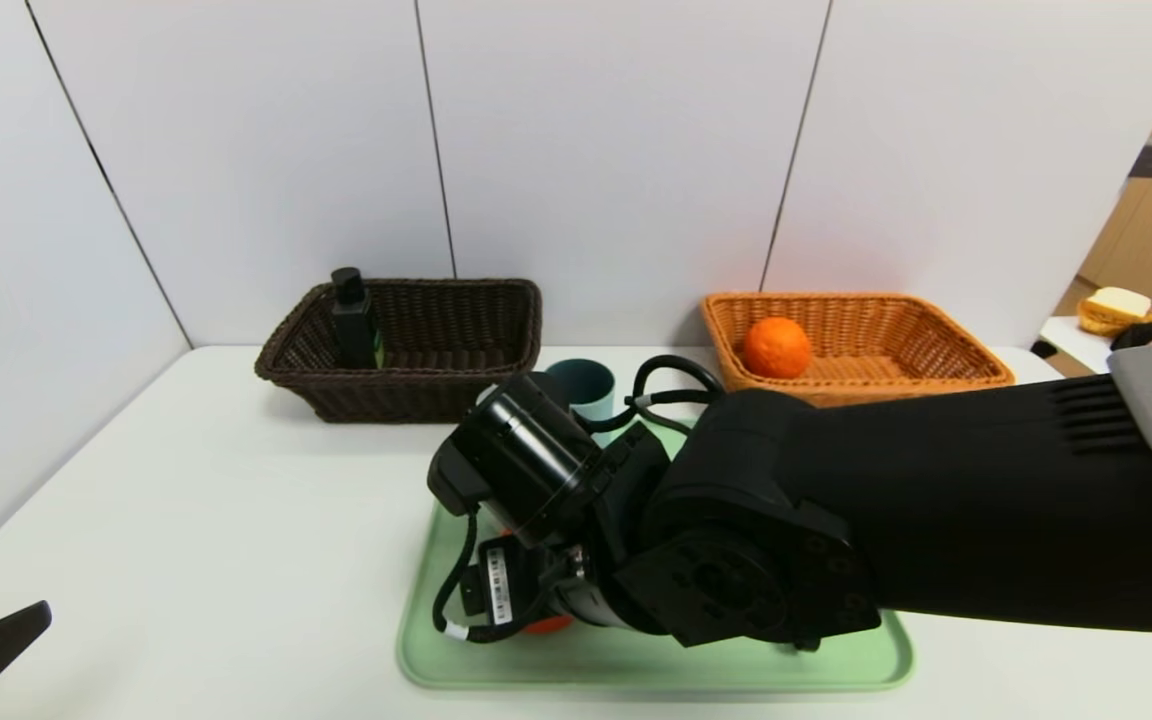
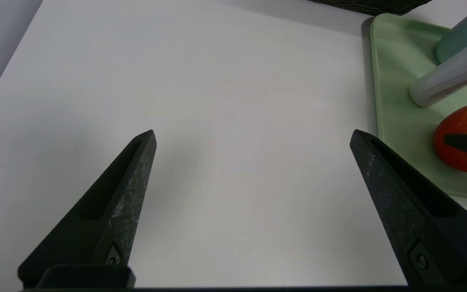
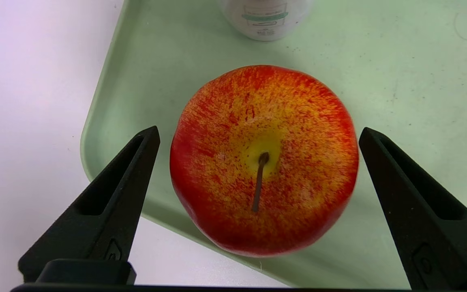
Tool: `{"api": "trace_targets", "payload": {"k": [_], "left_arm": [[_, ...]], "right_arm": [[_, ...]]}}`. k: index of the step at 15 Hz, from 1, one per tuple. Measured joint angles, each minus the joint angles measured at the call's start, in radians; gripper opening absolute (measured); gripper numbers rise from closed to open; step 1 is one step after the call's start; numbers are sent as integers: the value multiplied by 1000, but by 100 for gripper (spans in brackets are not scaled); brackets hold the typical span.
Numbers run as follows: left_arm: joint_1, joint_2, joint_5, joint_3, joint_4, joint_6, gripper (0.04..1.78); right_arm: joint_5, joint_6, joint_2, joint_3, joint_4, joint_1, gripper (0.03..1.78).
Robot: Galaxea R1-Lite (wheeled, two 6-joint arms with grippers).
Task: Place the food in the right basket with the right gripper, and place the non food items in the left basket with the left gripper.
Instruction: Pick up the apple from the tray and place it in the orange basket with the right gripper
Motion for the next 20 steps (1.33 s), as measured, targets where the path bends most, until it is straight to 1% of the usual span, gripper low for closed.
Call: {"api": "trace_targets", "payload": {"k": [5, 6, 7, 8, 9, 13, 16, 20], "left_arm": [[0, -4, -1, 6, 0, 1, 169], [0, -4, -2, 6, 0, 1, 169], [0, -4, -2, 7, 0, 1, 169], [0, -4, -2, 7, 0, 1, 169], [0, -4, -2, 11, 0, 1, 169], [0, -3, -2, 20, 0, 1, 169], [0, -2, 0, 21, -1, 1, 169], [0, -2, 3, 18, -1, 1, 169]], "right_arm": [[0, -2, 24, -12, -1, -2, 170], [0, -3, 29, -14, -2, -2, 158], [-1, -2, 33, -16, -2, -2, 140], [0, -2, 36, -17, -3, -3, 130], [0, -2, 39, -18, -3, -3, 125], [5, 0, 38, -18, 0, -4, 123], [13, 13, 5, -15, 11, -10, 123], [17, 13, -121, 10, 24, -67, 122]]}}
